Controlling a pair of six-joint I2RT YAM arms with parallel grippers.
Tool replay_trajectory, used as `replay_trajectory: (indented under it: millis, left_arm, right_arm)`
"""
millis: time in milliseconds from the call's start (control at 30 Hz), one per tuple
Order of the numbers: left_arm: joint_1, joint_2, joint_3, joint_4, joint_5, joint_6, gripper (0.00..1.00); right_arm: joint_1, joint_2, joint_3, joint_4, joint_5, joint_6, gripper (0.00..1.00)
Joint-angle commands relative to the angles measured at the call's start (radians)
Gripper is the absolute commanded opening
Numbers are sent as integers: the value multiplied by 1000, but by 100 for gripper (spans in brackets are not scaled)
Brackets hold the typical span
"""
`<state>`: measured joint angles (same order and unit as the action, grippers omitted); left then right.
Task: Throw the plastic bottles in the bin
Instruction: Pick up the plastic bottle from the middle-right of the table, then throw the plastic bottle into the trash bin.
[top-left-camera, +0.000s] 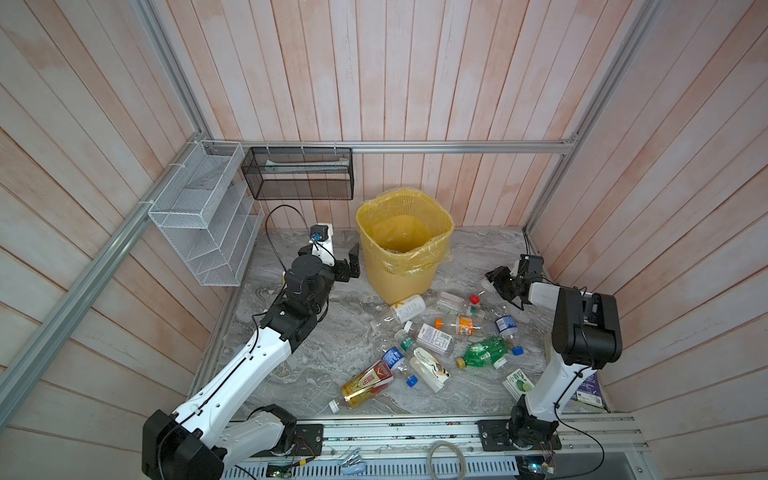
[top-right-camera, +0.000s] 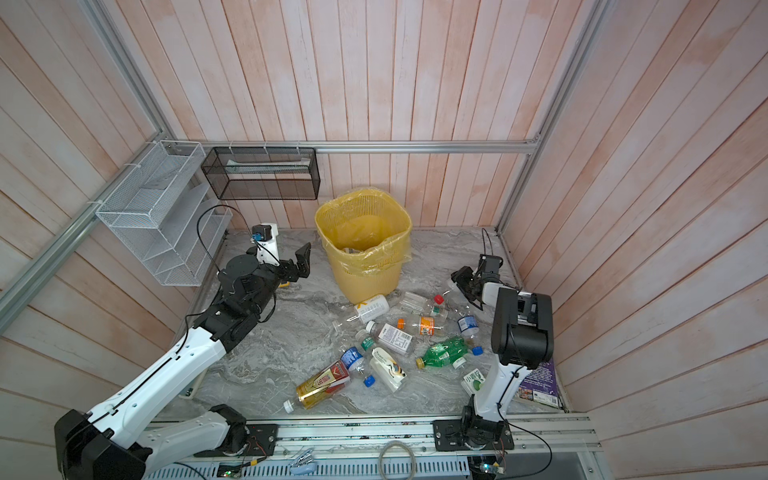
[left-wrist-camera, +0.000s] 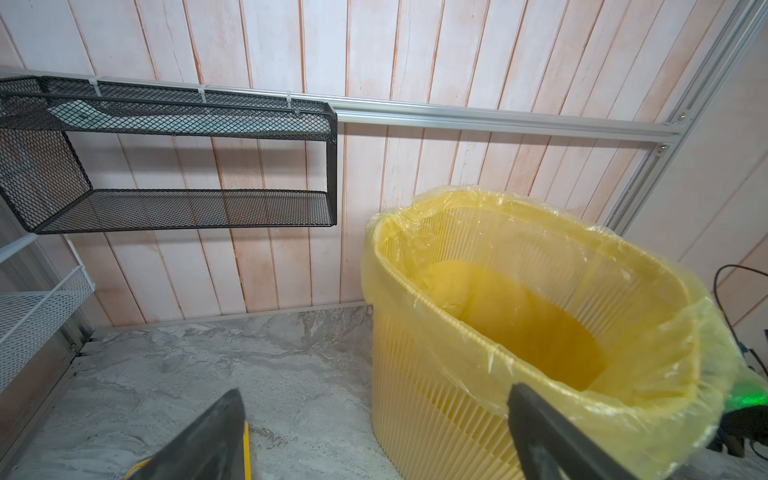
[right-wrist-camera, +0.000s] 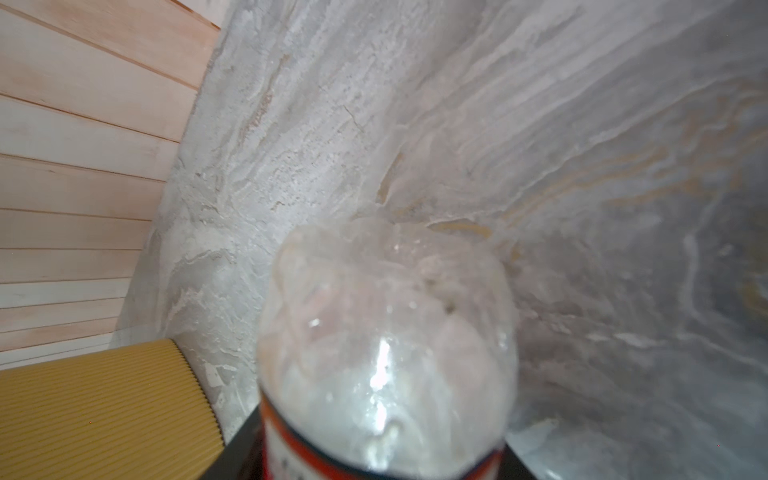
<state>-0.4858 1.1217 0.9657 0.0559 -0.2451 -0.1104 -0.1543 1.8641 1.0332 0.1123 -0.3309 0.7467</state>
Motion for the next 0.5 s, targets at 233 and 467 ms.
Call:
replay_trajectory:
  millis: [233, 467]
  left_arm:
    - [110, -30, -93, -16, 15, -139, 100]
    - [117, -25, -112, -62, 30, -145, 100]
  right_arm:
    - [-18, -320, 60, 114, -38, 41, 54]
    - [-3, -412, 223, 195, -68, 143, 55]
